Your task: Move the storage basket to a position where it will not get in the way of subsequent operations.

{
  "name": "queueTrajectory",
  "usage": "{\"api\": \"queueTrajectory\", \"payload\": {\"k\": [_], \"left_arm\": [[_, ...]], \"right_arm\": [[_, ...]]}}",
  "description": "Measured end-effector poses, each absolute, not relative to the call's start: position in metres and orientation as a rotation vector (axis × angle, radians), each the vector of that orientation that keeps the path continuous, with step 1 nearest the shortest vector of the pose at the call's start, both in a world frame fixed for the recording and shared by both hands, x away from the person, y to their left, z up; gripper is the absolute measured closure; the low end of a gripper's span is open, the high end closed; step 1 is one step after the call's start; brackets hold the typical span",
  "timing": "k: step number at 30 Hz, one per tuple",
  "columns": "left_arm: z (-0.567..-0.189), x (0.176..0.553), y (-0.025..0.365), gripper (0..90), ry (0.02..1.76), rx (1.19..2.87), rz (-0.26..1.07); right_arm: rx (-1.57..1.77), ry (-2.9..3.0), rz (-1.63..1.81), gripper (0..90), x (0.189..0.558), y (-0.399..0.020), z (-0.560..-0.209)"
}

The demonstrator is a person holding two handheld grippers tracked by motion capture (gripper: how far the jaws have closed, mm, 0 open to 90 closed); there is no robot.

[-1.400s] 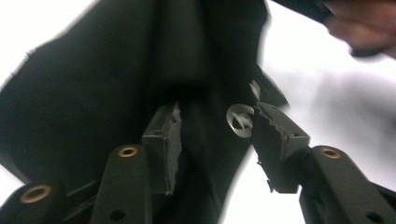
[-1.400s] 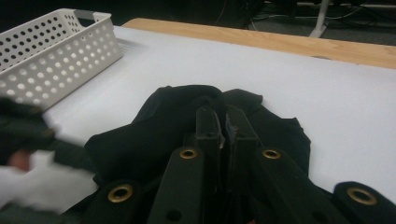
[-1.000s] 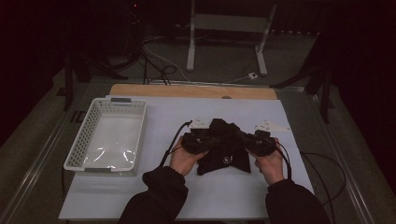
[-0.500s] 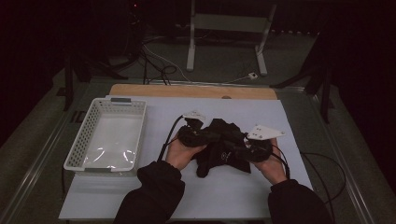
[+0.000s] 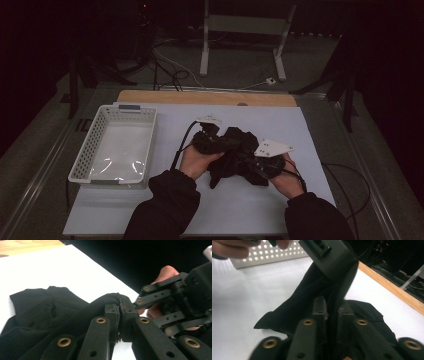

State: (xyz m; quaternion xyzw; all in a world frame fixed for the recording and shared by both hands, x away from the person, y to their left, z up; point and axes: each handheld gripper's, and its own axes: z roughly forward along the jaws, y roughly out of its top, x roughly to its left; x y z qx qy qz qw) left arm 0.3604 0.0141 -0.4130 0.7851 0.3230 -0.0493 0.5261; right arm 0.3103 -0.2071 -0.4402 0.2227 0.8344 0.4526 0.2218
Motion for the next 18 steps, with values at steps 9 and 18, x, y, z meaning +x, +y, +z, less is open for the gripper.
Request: {"api": "queueTrajectory", "payload": {"k": [9,18], "left_arm": [[-0.426,0.361,0.026,61.1,0.853,1.894,-0.034],[-0.439,0.363,0.039,54.3,0.909,1.885,0.020]], "right_arm": [[0.837,2.199,1.313,84.2,0.320,-0.233,-0.433],[0.868,2.166,1.320,83.9,0.324,-0.245,-0.431]]}}
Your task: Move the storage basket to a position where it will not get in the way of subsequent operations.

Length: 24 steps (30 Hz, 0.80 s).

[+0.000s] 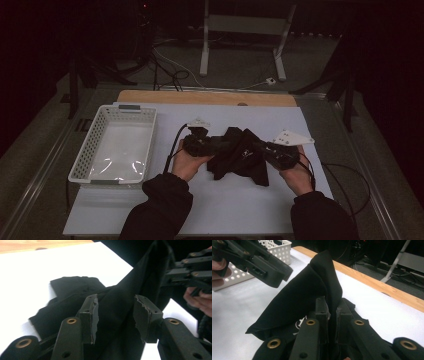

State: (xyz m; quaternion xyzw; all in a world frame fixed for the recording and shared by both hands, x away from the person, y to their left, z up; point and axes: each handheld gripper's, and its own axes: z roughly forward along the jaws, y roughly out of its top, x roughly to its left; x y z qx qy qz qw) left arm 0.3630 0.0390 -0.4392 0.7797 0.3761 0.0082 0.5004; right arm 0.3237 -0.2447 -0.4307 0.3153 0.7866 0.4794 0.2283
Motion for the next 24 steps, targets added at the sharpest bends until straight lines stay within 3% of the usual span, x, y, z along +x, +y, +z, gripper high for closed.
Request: {"api": "queueTrajectory", "payload": {"k": [24], "left_arm": [[-0.499,0.352,0.040,45.7,1.025,2.005,0.064]], "right_arm": [[1.065,1.996,1.290,83.8,0.332,-0.294,-0.425]]}}
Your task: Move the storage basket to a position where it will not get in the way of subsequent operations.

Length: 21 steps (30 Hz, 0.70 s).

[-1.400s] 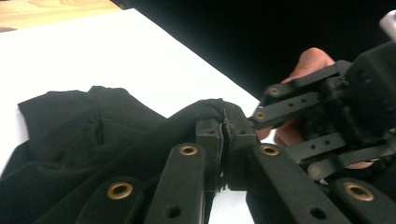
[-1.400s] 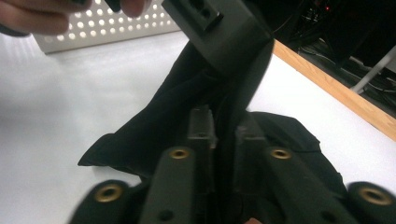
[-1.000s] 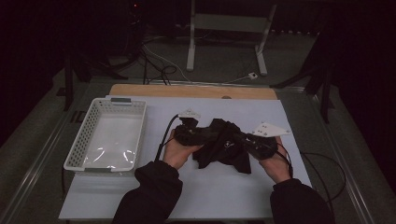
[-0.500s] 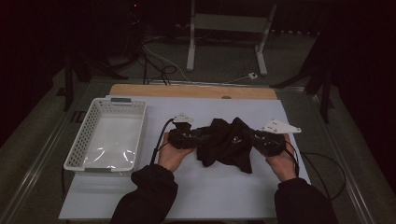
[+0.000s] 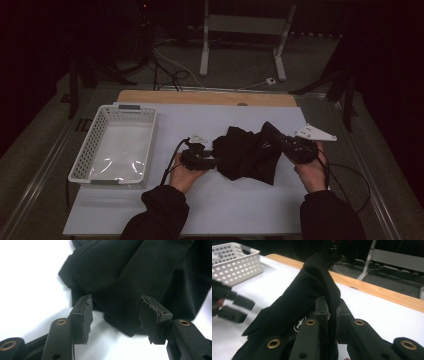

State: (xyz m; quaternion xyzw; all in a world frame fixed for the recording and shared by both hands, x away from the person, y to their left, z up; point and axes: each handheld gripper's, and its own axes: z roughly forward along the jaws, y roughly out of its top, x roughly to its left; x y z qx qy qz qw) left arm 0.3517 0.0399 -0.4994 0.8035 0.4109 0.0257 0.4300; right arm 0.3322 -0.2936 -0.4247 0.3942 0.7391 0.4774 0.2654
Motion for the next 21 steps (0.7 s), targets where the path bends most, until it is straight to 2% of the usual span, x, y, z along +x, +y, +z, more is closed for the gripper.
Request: {"api": "queueTrajectory", "payload": {"k": [10,21], "left_arm": [[-0.513,0.348,0.027,44.1,1.017,2.064,0.061],[-0.516,0.349,0.022,46.3,1.010,2.077,0.050]], "right_arm": [[1.144,1.922,1.242,83.8,0.334,-0.316,-0.424],[1.244,1.848,1.188,83.9,0.336,-0.347,-0.426]]}}
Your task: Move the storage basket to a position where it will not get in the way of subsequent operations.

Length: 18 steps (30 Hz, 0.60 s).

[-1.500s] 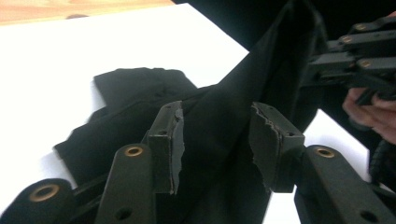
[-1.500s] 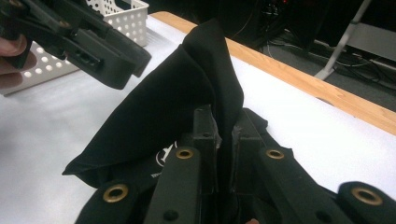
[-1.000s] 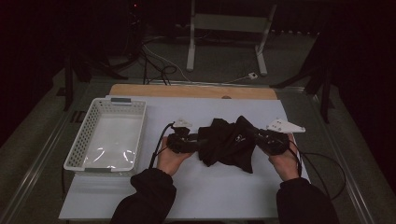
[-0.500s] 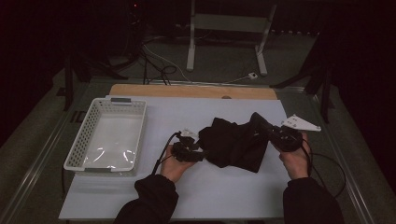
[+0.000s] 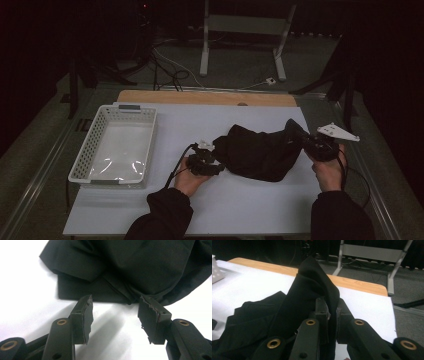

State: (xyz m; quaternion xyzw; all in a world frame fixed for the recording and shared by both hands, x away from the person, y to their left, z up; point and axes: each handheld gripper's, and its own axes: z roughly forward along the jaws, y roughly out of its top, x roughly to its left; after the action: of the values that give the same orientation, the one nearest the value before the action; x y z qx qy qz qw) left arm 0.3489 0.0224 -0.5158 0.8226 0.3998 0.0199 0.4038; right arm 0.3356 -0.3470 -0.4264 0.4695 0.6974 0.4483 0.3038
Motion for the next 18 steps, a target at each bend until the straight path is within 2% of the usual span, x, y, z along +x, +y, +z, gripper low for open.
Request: {"api": "queueTrajectory", "payload": {"k": [8,11,14,15,17,18], "left_arm": [[-0.519,0.349,-0.006,41.3,0.938,2.112,0.003],[-0.520,0.350,-0.016,42.2,0.933,2.132,-0.018],[-0.521,0.351,-0.020,56.9,0.928,2.151,-0.053],[-0.521,0.351,-0.020,67.0,0.922,2.156,-0.068],[-0.519,0.348,-0.021,81.4,0.905,2.170,-0.090],[-0.518,0.345,-0.020,83.6,0.891,2.172,-0.099]], "right_arm": [[1.252,1.858,1.187,83.8,0.336,-0.348,-0.429],[1.249,1.862,1.189,83.8,0.336,-0.347,-0.429],[1.253,1.860,1.195,83.8,0.336,-0.348,-0.430],[1.253,1.861,1.195,83.8,0.336,-0.348,-0.430],[1.252,1.861,1.198,83.8,0.336,-0.348,-0.429],[1.249,1.861,1.198,83.8,0.336,-0.348,-0.429]]}}
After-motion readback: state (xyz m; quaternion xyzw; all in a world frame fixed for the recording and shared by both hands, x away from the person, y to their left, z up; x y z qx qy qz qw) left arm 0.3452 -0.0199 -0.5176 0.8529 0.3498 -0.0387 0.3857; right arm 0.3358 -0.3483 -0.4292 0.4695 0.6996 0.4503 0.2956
